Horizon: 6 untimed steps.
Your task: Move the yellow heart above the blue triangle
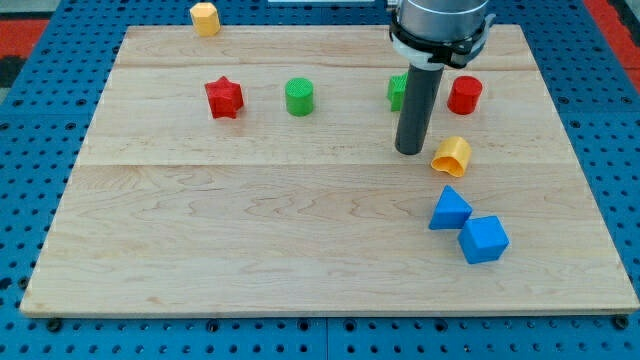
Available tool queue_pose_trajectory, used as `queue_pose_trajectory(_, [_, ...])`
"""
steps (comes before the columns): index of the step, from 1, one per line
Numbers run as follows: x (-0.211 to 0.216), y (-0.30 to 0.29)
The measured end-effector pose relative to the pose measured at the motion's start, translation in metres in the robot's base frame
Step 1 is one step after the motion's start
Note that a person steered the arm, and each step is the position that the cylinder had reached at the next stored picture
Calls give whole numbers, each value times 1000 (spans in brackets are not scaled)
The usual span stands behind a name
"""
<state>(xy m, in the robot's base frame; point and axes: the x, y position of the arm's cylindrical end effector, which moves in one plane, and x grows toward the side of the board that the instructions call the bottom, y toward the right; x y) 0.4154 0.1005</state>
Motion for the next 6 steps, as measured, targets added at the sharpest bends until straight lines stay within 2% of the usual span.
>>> queue_pose_trajectory(1, [-16, 17])
queue_pose_trajectory(2, [-8, 67])
queue_pose_trajectory(3, [-1, 80])
queue_pose_trajectory(4, [28, 106])
queue_pose_trajectory(6, [34, 67])
